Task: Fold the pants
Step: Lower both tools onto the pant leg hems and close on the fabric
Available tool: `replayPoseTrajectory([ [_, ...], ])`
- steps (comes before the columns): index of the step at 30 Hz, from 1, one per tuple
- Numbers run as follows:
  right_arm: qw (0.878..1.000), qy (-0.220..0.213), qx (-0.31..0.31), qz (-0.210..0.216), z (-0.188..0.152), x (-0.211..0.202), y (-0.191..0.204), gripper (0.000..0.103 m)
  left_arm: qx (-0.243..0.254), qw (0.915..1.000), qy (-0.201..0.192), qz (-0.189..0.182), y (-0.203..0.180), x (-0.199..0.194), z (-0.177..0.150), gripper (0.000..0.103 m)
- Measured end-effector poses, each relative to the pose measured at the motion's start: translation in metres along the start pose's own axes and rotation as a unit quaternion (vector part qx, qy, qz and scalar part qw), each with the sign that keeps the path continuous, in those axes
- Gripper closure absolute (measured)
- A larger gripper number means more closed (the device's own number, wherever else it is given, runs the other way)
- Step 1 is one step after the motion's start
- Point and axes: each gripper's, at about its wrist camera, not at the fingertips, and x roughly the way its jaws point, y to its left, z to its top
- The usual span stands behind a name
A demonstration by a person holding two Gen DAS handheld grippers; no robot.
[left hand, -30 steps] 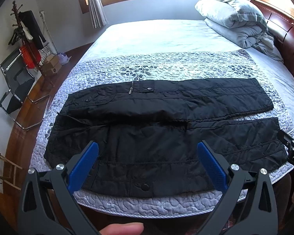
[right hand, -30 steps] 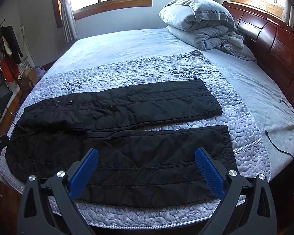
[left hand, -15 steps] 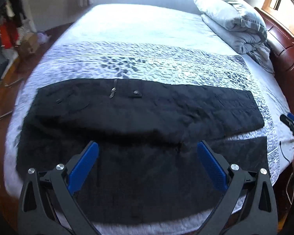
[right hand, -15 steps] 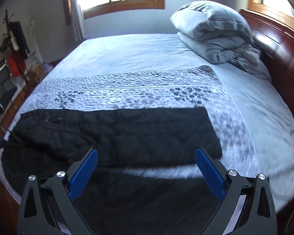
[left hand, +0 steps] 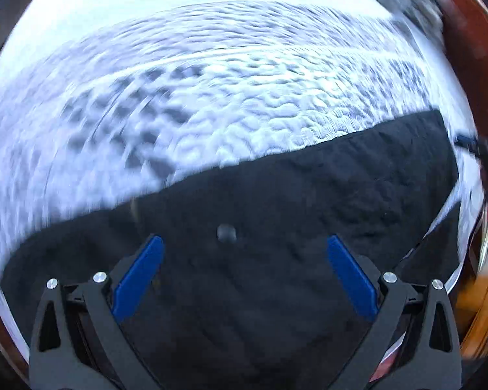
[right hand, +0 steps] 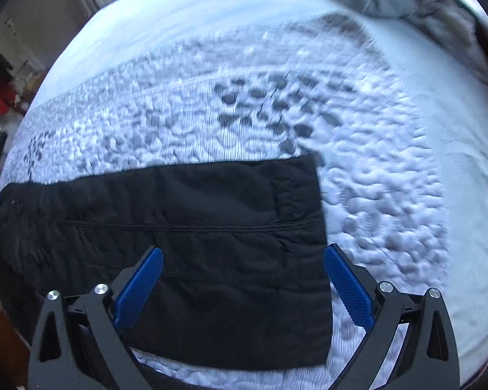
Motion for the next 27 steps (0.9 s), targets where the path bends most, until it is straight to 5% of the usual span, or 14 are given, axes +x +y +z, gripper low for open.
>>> replayPoseTrajectory([
  [3,1.000,0.016,-0.018,0.015,0.004,0.015,-0.005,0.004,0.093,0.9952,0.027,0.014,-0.002,0.024,0.021,0.003],
  [8,0.999,0.023,-0.017,0.027,0.009,0.025,-0.016,0.004,0.129,0.9887,0.074,0.013,0.017,0.060,0.040,0.003],
  [13,0.999,0.026,-0.008,0.041,0.011,0.030,-0.028,0.004,0.139,0.9823,0.100,-0.075,0.022,0.079,0.047,0.003],
  [19,0.999,0.018,-0.006,0.046,0.011,0.034,-0.033,0.004,0.201,0.9727,0.103,-0.054,0.004,0.094,0.041,0.005],
  [22,0.999,0.013,0.010,0.047,0.014,0.034,-0.039,0.004,0.199,0.9740,0.098,-0.045,0.003,0.089,0.038,0.025],
  [24,0.998,0.001,0.029,0.053,0.019,0.031,-0.046,0.004,0.207,0.9730,0.098,-0.032,0.008,0.078,0.035,0.050],
  [27,0.997,-0.015,0.047,0.067,0.026,0.026,-0.052,0.004,0.220,0.9699,0.102,-0.018,0.000,0.061,0.026,0.069],
])
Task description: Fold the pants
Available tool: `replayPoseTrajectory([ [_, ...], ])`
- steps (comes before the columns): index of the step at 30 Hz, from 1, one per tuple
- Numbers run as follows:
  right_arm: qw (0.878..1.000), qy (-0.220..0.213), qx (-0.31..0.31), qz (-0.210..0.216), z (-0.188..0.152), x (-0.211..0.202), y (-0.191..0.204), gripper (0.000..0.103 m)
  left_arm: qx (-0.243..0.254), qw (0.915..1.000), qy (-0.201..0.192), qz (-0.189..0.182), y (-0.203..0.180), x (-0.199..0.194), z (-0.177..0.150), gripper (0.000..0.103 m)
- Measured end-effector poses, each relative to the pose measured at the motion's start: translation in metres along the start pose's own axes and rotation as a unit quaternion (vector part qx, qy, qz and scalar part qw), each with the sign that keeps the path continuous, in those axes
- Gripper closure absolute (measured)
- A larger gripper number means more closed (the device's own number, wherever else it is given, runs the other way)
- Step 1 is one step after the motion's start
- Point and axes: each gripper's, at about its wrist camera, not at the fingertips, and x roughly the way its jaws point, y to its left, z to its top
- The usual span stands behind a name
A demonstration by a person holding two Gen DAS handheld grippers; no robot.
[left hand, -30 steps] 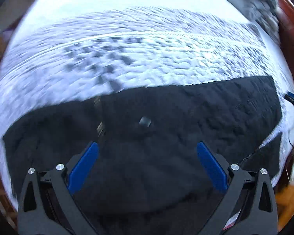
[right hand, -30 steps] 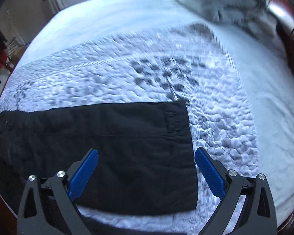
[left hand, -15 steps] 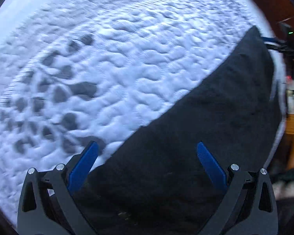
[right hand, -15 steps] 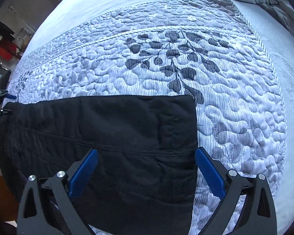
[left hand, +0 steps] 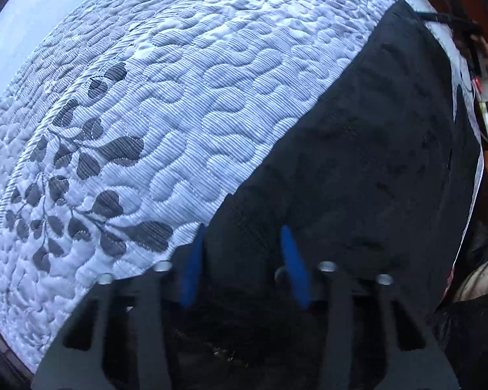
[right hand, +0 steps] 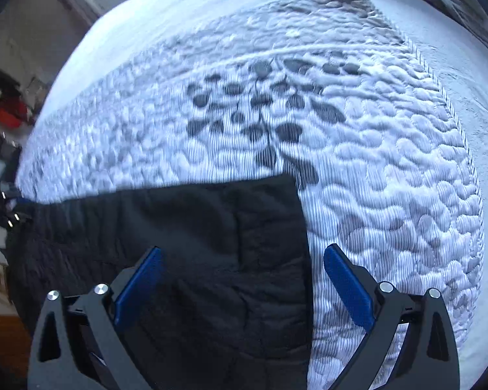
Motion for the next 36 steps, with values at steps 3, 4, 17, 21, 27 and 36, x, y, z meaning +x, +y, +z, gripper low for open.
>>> replayPoseTrajectory([
  [3,1.000,-0.013,0.002,0.011,0.010,-0.003,0.001,0.004,0.022,0.9996,-0.003,0.019,-0.015,-0.010,-0.004,0.082],
  [4,1.000,-0.013,0.000,0.011,0.012,-0.002,0.001,0.004,0.025,0.9994,-0.004,0.022,-0.022,-0.012,-0.007,0.083],
  [17,0.998,0.015,-0.033,-0.044,0.030,0.038,0.004,0.022,-0.003,0.9993,0.003,0.036,-0.031,0.010,-0.004,0.073],
  [21,0.998,0.000,-0.034,-0.052,0.030,0.030,0.006,0.068,-0.006,0.9979,0.012,0.063,-0.039,0.019,-0.003,0.072],
  [27,0.992,-0.053,-0.091,-0.071,0.016,-0.002,0.033,0.081,-0.039,0.9955,-0.017,0.084,-0.062,-0.007,-0.019,0.088],
  [36,0.970,-0.220,-0.101,-0.031,-0.051,-0.128,0.059,0.081,-0.062,0.9866,-0.123,0.087,-0.132,-0.077,-0.108,0.091],
])
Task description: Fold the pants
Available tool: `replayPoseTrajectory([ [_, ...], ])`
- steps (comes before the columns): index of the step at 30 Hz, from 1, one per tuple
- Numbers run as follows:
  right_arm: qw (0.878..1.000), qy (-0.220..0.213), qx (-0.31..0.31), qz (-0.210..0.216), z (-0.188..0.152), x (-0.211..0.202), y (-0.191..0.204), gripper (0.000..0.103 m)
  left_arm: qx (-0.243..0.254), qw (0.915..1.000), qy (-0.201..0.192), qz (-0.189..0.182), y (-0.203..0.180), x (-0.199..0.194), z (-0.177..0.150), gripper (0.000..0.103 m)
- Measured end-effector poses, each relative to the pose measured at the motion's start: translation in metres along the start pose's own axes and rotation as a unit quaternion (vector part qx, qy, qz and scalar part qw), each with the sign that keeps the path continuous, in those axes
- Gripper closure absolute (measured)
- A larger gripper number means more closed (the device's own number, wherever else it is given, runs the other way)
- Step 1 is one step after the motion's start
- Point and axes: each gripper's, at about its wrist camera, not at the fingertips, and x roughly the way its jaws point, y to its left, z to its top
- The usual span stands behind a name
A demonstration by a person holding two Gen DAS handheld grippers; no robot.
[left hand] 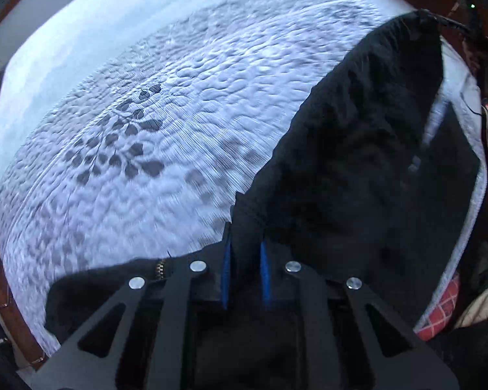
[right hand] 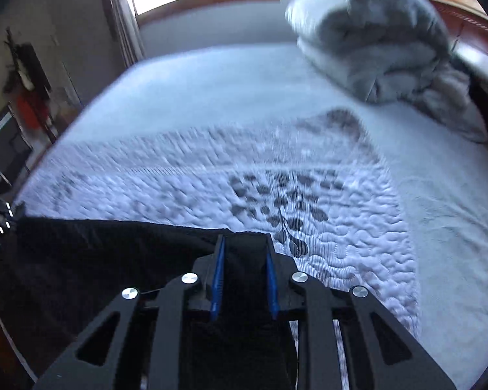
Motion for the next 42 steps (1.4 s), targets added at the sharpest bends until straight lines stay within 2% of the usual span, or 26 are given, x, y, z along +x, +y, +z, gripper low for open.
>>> replayPoseTrajectory([
  [4,0.998,-0.064,0.018,0.020,-0.021,-0.062,0.011,0.081,-0.023,0.9987,-0.045,-0.001,-0.025,-0.039,-0.043,0.092],
  [7,0.995,-0.090,0.025,0.022,-0.046,-0.099,0.017,0.081,-0.022,0.9974,-0.068,-0.002,-0.054,-0.063,-0.071,0.092],
  [10,0.996,-0.087,0.032,0.013,-0.076,-0.121,0.022,0.081,-0.032,0.9961,-0.082,-0.009,-0.082,-0.080,-0.105,0.092],
  [14,0.996,-0.076,0.054,0.013,-0.119,-0.140,0.024,0.081,-0.048,0.9948,-0.090,-0.008,-0.107,-0.075,-0.143,0.092],
  [18,0.996,-0.051,0.072,0.010,-0.163,-0.151,0.028,0.081,-0.075,0.9930,-0.091,-0.009,-0.131,-0.055,-0.183,0.091],
  [22,0.997,-0.012,0.075,0.004,-0.204,-0.151,0.036,0.082,-0.107,0.9906,-0.084,-0.011,-0.137,-0.021,-0.211,0.090],
  [28,0.995,0.093,0.041,-0.021,-0.262,-0.124,0.051,0.081,-0.138,0.9872,-0.079,-0.013,-0.140,0.015,-0.234,0.086],
  [29,0.993,0.106,0.039,-0.027,-0.270,-0.121,0.051,0.072,-0.142,0.9863,-0.083,-0.013,-0.140,0.014,-0.235,0.083],
  [30,0.991,0.122,0.038,-0.042,-0.277,-0.120,0.051,0.064,-0.145,0.9855,-0.087,-0.018,-0.141,0.011,-0.236,0.073],
  [31,0.990,0.129,0.038,-0.049,-0.282,-0.121,0.049,0.057,-0.150,0.9829,-0.098,-0.043,-0.140,0.004,-0.238,0.063],
  [32,0.989,0.132,0.040,-0.054,-0.286,-0.125,0.047,0.057,-0.154,0.9795,-0.106,-0.074,-0.141,-0.002,-0.240,0.039],
  [33,0.989,0.131,0.043,-0.057,-0.288,-0.132,0.045,0.057,-0.153,0.9745,-0.120,-0.112,-0.142,-0.010,-0.243,0.021],
  [34,0.989,0.129,0.046,-0.060,-0.288,-0.136,0.041,0.056,-0.150,0.9677,-0.136,-0.150,-0.143,-0.021,-0.246,0.018],
  [35,0.989,0.125,0.050,-0.063,-0.288,-0.143,0.039,0.051,-0.146,0.9623,-0.151,-0.173,-0.145,-0.031,-0.248,0.018],
  [36,0.990,0.115,0.057,-0.066,-0.286,-0.153,0.034,0.048,-0.147,0.9603,-0.163,-0.172,-0.145,-0.041,-0.250,0.016],
  [38,0.990,0.096,0.079,-0.066,-0.278,-0.168,0.027,0.035,-0.161,0.9611,-0.175,-0.141,-0.140,-0.052,-0.248,0.011],
  [39,0.990,0.083,0.095,-0.062,-0.274,-0.175,0.021,0.031,-0.169,0.9596,-0.181,-0.134,-0.136,-0.055,-0.244,0.011],
  [40,0.989,0.062,0.124,-0.047,-0.270,-0.182,0.011,0.029,-0.175,0.9573,-0.188,-0.133,-0.133,-0.056,-0.239,0.011],
  [42,0.984,0.047,0.171,-0.012,-0.260,-0.180,-0.002,0.028,-0.203,0.9502,-0.203,-0.122,-0.123,-0.053,-0.219,0.011],
])
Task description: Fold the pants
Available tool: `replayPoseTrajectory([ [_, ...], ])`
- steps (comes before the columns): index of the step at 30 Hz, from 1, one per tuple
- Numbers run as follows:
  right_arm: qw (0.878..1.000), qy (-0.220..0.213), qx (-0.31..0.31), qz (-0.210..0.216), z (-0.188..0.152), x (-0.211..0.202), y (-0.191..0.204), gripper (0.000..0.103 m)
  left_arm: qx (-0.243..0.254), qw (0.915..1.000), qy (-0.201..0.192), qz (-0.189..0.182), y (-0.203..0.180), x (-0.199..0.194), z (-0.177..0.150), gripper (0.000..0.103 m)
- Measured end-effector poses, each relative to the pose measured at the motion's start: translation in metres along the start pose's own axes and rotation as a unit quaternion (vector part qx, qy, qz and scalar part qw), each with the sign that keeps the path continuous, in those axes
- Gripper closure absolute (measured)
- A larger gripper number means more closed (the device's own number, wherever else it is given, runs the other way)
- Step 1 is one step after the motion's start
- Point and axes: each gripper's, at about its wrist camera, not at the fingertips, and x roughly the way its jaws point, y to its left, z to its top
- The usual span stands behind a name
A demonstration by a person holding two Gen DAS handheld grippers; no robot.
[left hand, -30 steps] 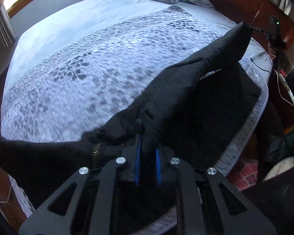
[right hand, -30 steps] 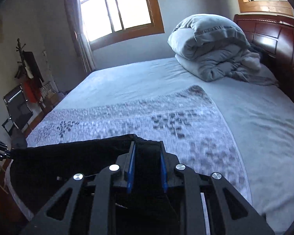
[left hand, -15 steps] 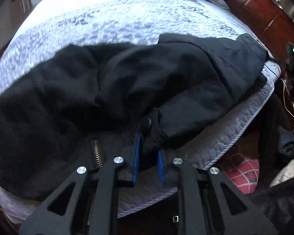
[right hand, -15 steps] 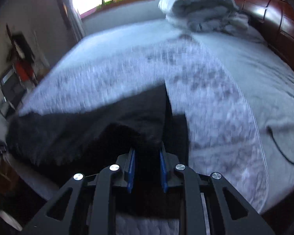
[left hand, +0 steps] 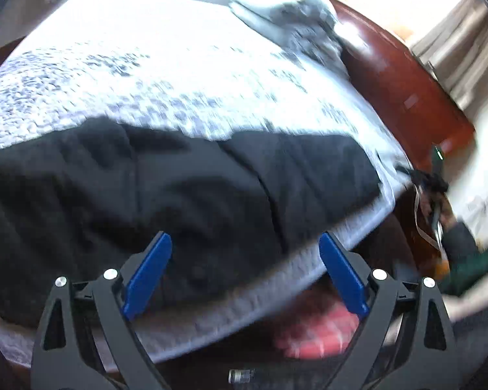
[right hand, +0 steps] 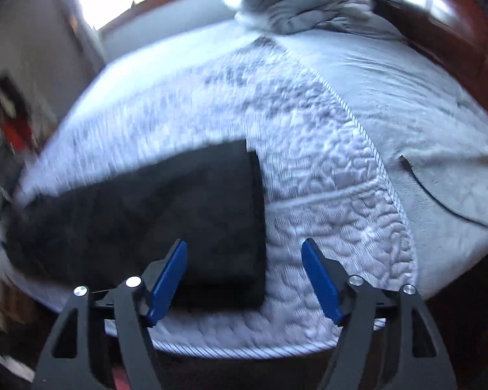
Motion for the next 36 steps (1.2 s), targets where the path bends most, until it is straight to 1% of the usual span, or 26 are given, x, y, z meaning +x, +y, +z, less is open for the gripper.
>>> replayPoseTrajectory([
  [1,0.999,0.007,0.028,0.026,0.007,0.008,-0.005,0.028,-0.005,1.0000,-0.002,0.006,-0.001,0.007,0.007,0.011],
  [2,0.998,0.019,0.044,0.038,0.013,0.019,-0.006,0.028,-0.007,0.9999,-0.001,0.015,-0.004,0.018,0.015,0.011],
  [4,0.997,0.044,0.052,0.028,0.024,0.046,-0.006,0.028,-0.008,0.9997,0.006,0.021,-0.011,0.046,0.032,0.011],
  [6,0.996,0.060,0.057,0.024,0.030,0.068,-0.005,0.028,-0.007,0.9996,0.021,0.019,-0.018,0.067,0.034,0.011],
  [8,0.994,0.081,0.067,0.024,0.036,0.095,-0.005,0.028,-0.003,0.9983,0.052,0.026,-0.027,0.096,0.035,0.011],
  [10,0.993,0.099,0.066,0.015,0.039,0.115,-0.004,0.029,0.000,0.9950,0.086,0.050,-0.030,0.123,0.031,0.011],
  [11,0.992,0.109,0.059,0.011,0.039,0.123,-0.001,0.041,0.001,0.9936,0.096,0.059,-0.028,0.131,0.025,0.011],
  [12,0.992,0.120,0.043,-0.006,0.039,0.129,0.004,0.044,-0.002,0.9914,0.112,0.067,-0.025,0.140,0.020,0.011],
  [13,0.992,0.126,0.024,-0.022,0.038,0.130,0.009,0.052,-0.005,0.9899,0.123,0.070,-0.022,0.147,0.017,0.011],
  [15,0.992,0.120,-0.016,-0.035,0.036,0.122,0.017,0.060,-0.005,0.9886,0.132,0.073,-0.019,0.155,0.011,0.011],
  [16,0.992,0.118,-0.025,-0.039,0.035,0.118,0.018,0.070,-0.002,0.9887,0.130,0.074,-0.017,0.157,0.009,0.010],
  [17,0.991,0.121,-0.027,-0.042,0.033,0.113,0.016,0.078,0.001,0.9889,0.129,0.073,-0.017,0.157,0.006,0.009],
  [19,0.990,0.124,-0.015,-0.060,0.031,0.110,0.006,0.078,-0.005,0.9901,0.123,0.067,-0.016,0.154,0.007,0.008],
  [22,0.992,0.122,0.007,-0.042,0.026,0.109,-0.001,0.078,-0.054,0.9937,0.093,0.033,-0.007,0.136,0.011,0.008],
  [23,0.992,0.122,0.019,-0.035,0.024,0.107,-0.003,0.078,-0.077,0.9939,0.077,0.019,-0.003,0.127,0.013,0.008],
  [24,0.992,0.120,0.030,-0.025,0.025,0.104,-0.005,0.078,-0.104,0.9933,0.050,0.003,0.004,0.110,0.013,0.008],
  [25,0.993,0.113,0.042,-0.019,0.025,0.100,-0.007,0.078,-0.121,0.9923,0.029,-0.004,0.009,0.098,0.012,0.008],
  [26,0.993,0.108,0.048,-0.018,0.025,0.097,-0.008,0.078,-0.145,0.9893,-0.005,-0.008,0.019,0.075,0.008,0.008],
  [28,0.993,0.104,0.057,-0.011,0.023,0.089,-0.012,0.078,-0.193,0.9796,-0.057,0.003,0.042,0.034,-0.004,0.007],
  [29,0.993,0.103,0.060,-0.010,0.022,0.086,-0.014,0.078,-0.223,0.9712,-0.082,0.011,0.058,0.012,-0.015,0.007],
  [30,0.993,0.103,0.064,-0.013,0.021,0.085,-0.016,0.078,-0.254,0.9614,-0.104,0.020,0.074,-0.008,-0.027,0.007],
  [32,0.992,0.104,0.070,-0.021,0.015,0.081,-0.020,0.078,-0.329,0.9324,-0.143,0.046,0.115,-0.051,-0.063,0.008],
  [33,0.992,0.104,0.075,-0.020,0.013,0.080,-0.023,0.078,-0.351,0.9225,-0.150,0.056,0.128,-0.062,-0.076,0.008],
  [34,0.991,0.104,0.080,-0.019,0.011,0.078,-0.025,0.066,-0.386,0.9061,-0.159,0.067,0.145,-0.076,-0.095,0.008],
  [35,0.991,0.099,0.084,-0.025,0.009,0.075,-0.026,0.027,-0.421,0.8879,-0.171,0.071,0.160,-0.088,-0.113,0.008],
  [36,0.992,0.090,0.083,-0.032,0.009,0.073,-0.025,0.021,-0.448,0.8717,-0.188,0.064,0.172,-0.097,-0.127,0.008],
])
